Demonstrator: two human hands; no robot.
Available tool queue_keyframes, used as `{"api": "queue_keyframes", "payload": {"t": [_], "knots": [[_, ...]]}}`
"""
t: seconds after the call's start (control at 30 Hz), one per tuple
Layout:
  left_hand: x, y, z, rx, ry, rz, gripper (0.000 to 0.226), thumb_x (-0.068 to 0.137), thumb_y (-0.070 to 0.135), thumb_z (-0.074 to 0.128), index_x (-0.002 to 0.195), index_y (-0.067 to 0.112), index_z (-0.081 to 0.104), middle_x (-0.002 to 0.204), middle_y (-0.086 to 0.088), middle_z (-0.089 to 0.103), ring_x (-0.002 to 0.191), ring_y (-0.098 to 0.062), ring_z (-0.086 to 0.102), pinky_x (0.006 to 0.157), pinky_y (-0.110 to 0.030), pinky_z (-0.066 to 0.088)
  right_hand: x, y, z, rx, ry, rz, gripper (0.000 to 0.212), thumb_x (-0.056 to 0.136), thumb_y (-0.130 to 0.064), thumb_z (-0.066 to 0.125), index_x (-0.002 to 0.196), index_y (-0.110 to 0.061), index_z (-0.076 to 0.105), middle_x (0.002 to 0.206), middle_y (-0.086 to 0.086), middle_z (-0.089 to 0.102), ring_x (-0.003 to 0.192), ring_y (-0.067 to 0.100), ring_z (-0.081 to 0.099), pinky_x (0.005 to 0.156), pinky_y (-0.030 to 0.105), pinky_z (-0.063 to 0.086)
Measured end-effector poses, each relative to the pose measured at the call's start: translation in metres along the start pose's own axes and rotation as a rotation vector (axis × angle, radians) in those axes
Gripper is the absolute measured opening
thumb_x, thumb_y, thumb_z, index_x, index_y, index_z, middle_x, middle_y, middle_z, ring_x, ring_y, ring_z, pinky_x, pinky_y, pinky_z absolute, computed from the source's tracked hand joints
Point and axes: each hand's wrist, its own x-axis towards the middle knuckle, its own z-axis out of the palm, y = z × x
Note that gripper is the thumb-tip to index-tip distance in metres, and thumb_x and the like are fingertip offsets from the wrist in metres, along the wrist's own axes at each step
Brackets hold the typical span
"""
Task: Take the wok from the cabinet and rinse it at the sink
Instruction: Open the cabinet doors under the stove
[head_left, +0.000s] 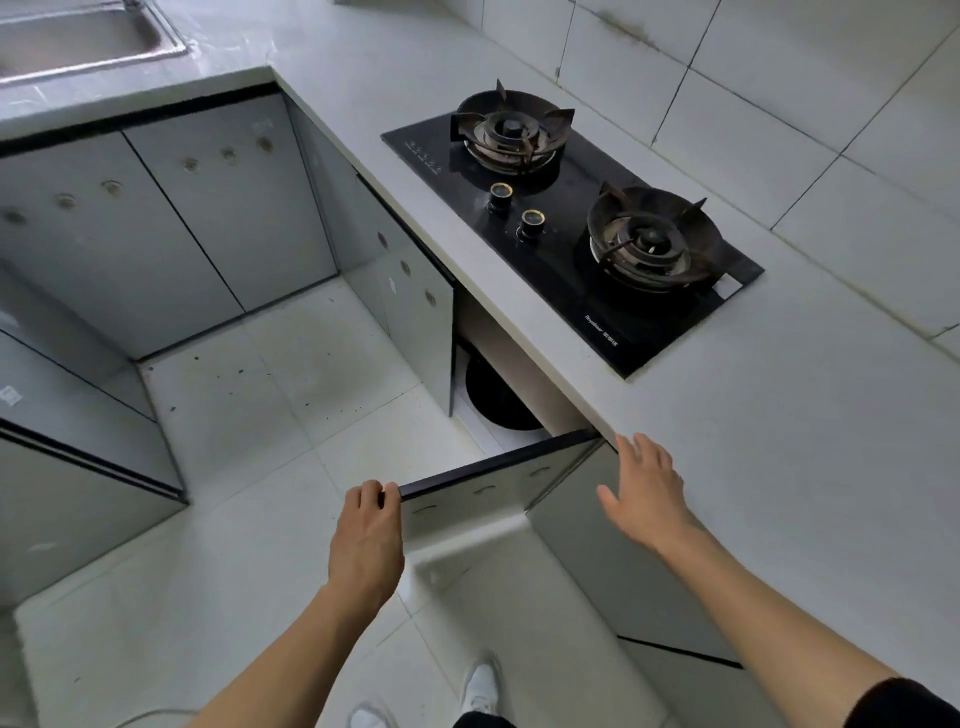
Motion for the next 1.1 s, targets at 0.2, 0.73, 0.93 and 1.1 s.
{"api": "queue_keyframes", "payload": {"t": [0.2, 0.73, 0.93, 1.1], "knots": [[-0.047, 0.024, 0.006, 0.126, -0.065, 0.007, 0.057, 0.044, 0.000, 0.045, 0.099, 0.002, 0.060, 0.087, -0.008, 0.053, 0.075, -0.023, 0.046, 0.051, -0.025, 0.030, -0.018, 0.004, -0.003, 0.014, -0.076, -0.016, 0.081, 0.092, -0.039, 0.058, 0.154, -0.015, 0.012, 0.161, 0.015, 0.009, 0.148, 0.032, 0.010, 0.115, 0.046, 0.025], [-0.140, 0.085, 0.034, 0.115, -0.303, 0.116, 0.061, 0.030, 0.012, 0.069, 0.089, 0.000, 0.060, 0.083, -0.010, 0.039, 0.070, -0.021, 0.033, 0.049, -0.026, 0.033, -0.076, -0.011, -0.014, 0.180, -0.017, -0.092, 0.077, 0.093, -0.038, 0.057, 0.154, -0.016, 0.015, 0.162, 0.012, 0.010, 0.150, 0.028, 0.008, 0.121, 0.044, 0.018], [-0.127, 0.084, 0.010, 0.075, -0.294, 0.027, 0.048, 0.077, 0.014, 0.049, 0.123, 0.006, 0.038, 0.119, -0.009, 0.037, 0.101, -0.023, 0.038, 0.079, -0.027, 0.044, -0.090, -0.011, -0.019, 0.211, -0.062, -0.110, 0.074, 0.093, -0.037, 0.056, 0.154, -0.017, 0.018, 0.162, 0.011, 0.011, 0.149, 0.028, 0.010, 0.121, 0.043, 0.018], [-0.127, 0.080, -0.001, 0.069, -0.389, 0.023, 0.051, 0.083, 0.020, 0.050, 0.130, 0.009, 0.034, 0.127, -0.007, 0.036, 0.109, -0.025, 0.038, 0.079, -0.029, 0.041, -0.097, -0.019, -0.019, 0.189, -0.098, -0.138, 0.073, 0.093, -0.040, 0.056, 0.153, -0.017, 0.020, 0.162, 0.010, 0.014, 0.148, 0.028, 0.013, 0.119, 0.045, 0.022]]}}
